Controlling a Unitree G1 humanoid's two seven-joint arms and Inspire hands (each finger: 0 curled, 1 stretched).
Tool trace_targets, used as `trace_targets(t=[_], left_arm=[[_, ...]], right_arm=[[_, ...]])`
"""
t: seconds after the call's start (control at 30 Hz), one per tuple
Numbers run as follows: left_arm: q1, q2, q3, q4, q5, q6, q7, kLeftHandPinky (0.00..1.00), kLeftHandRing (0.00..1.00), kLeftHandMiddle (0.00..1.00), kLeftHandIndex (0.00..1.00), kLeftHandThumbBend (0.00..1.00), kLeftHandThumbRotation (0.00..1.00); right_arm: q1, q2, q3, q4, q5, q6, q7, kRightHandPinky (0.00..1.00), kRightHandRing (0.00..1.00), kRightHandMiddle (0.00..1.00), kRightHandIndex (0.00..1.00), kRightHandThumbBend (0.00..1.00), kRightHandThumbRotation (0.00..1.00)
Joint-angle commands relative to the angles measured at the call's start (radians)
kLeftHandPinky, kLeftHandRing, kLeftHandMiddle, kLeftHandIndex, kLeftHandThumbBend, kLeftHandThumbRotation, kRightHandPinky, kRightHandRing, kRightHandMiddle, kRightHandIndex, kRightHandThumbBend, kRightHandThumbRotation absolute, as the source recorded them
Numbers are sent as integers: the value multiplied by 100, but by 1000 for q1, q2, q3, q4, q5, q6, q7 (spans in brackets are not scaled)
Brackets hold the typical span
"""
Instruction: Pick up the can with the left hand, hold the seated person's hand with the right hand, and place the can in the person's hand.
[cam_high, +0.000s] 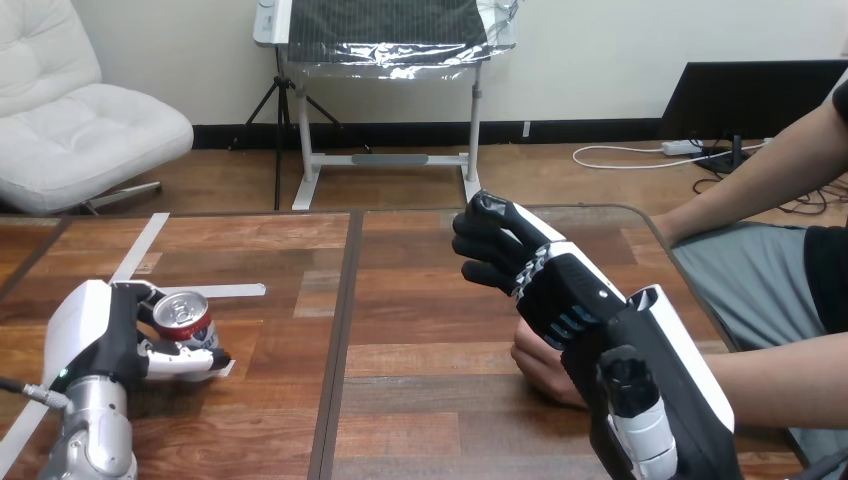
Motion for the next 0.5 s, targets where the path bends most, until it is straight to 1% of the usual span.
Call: trace_targets(t=[0.0,0.13,0.23,0.33,0.43,0.47], left_arm=[[-40,24,-9,-96,8,-41,0,35,34,37,43,78,0],[-25,26,-3,-144,1,-39,-19,33,33,37,43,79,0],[-8,25,10,-205,-17,-8,-60,32,33,37,43,79,0],[10,28,19,-254,-28,-3,-89,30,32,37,44,79,0],[31,28,30,-320,-38,18,-120,28,31,37,44,79,0],[37,30,32,-335,-40,10,-129,27,30,37,44,79,0]], right_arm=[[-48,4,-20,-8,-7,-12,-9,88,89,89,91,74,100],[-57,7,-28,0,-21,-3,-17,88,89,89,91,74,100],[-67,7,-35,7,-33,5,-23,86,88,89,91,73,100],[-85,-1,-44,19,-40,17,-20,85,87,89,90,72,100],[-105,-9,-60,38,-67,19,-26,85,87,89,90,74,100],[-119,-15,-69,55,-80,15,-26,85,87,89,90,74,100]])
